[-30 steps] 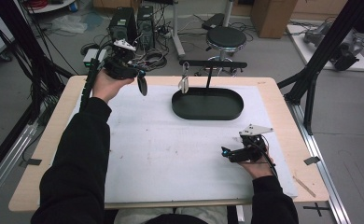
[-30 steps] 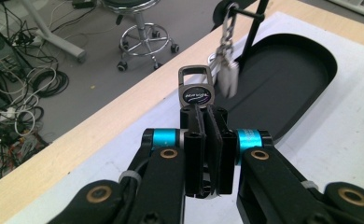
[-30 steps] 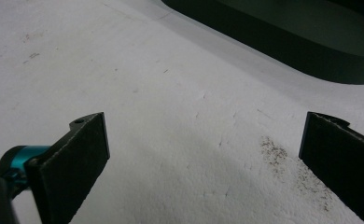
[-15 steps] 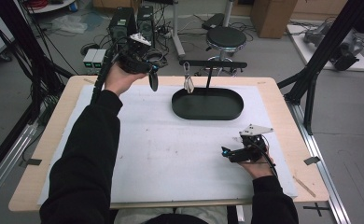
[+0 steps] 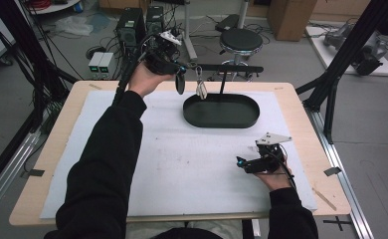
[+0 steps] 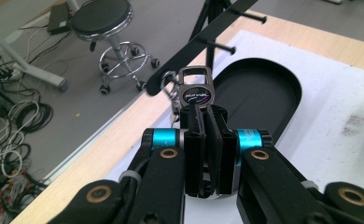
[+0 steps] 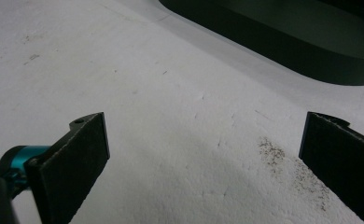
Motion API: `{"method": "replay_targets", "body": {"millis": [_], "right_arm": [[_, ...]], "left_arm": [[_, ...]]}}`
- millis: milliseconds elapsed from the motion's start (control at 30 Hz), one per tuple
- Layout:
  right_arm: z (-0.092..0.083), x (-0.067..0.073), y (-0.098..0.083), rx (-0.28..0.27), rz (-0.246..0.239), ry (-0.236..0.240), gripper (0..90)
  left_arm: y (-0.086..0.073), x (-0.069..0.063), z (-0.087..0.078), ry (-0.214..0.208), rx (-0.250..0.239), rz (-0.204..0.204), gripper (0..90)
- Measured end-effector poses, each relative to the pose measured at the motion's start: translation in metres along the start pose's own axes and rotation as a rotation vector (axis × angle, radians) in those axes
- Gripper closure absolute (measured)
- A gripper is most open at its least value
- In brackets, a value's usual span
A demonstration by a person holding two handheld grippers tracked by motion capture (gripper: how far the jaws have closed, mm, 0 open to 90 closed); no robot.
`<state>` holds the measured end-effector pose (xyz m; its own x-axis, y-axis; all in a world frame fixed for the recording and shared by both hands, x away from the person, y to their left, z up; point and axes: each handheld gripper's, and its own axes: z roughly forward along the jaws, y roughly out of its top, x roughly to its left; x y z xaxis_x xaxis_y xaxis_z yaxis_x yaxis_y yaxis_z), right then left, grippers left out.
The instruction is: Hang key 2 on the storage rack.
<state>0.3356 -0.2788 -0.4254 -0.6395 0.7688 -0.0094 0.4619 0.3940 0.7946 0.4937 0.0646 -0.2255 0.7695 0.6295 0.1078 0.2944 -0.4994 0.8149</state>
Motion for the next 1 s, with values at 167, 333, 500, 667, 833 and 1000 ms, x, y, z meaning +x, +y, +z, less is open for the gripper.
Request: {"method": "replay_targets", "body": {"millis": [167,333,500,667,833,1000], "right_arm": [[0.0,0.0,0.0,0.004,-0.001,0.001,0.8],[-0.001,0.0,-0.001,0.002,0.002,0.0,0.9],[0.0,0.0,-0.001,0.006,-0.001,0.003,0.8],[0.003,0.002,-0.001,0.019,-0.012,0.0,0.8],[0.002,0.001,-0.001,0.016,-0.01,-0.005,0.9],[0.002,0.0,-0.002,0.019,-0.009,-0.002,0.9]], "left_arm": [[0.008,-0.01,0.013,-0.023,0.005,0.023,85.5],[0.013,-0.018,0.026,-0.034,0.015,0.037,85.5],[0.016,-0.025,0.038,-0.036,-0.001,0.042,85.5],[0.018,-0.029,0.055,-0.036,0.006,0.036,85.5],[0.015,-0.033,0.068,-0.028,0.023,0.035,85.4],[0.011,-0.035,0.078,-0.017,0.035,0.022,85.4]]}}
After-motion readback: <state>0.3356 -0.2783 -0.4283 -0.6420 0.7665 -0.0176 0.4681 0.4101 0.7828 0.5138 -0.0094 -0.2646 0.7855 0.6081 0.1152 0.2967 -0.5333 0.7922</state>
